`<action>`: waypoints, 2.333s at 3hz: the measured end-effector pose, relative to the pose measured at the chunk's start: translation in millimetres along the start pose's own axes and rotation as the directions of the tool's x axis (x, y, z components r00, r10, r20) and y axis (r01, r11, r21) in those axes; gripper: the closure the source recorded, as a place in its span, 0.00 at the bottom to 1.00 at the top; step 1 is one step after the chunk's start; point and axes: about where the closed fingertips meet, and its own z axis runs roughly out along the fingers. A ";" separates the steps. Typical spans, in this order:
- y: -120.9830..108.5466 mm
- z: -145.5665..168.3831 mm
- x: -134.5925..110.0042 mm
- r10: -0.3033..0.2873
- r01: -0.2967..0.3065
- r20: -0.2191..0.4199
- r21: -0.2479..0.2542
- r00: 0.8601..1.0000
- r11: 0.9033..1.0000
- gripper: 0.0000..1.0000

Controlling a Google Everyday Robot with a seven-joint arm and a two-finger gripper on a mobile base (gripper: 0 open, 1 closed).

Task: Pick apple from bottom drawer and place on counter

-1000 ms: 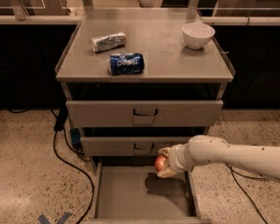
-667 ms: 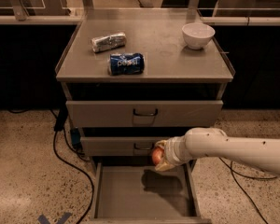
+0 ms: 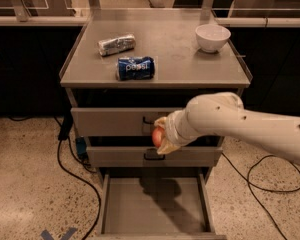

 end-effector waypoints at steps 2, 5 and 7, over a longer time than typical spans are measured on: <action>-21.6 -52.1 -34.6 -0.033 0.033 -0.005 -0.016 0.999 0.999 1.00; -131.4 -184.2 -79.9 -0.087 0.090 -0.092 0.025 0.992 0.996 1.00; -141.0 -174.4 -64.2 -0.089 0.091 -0.104 0.015 0.991 0.996 1.00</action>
Offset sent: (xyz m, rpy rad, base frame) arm -0.0065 0.0120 0.0539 -0.0108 -0.0072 0.0232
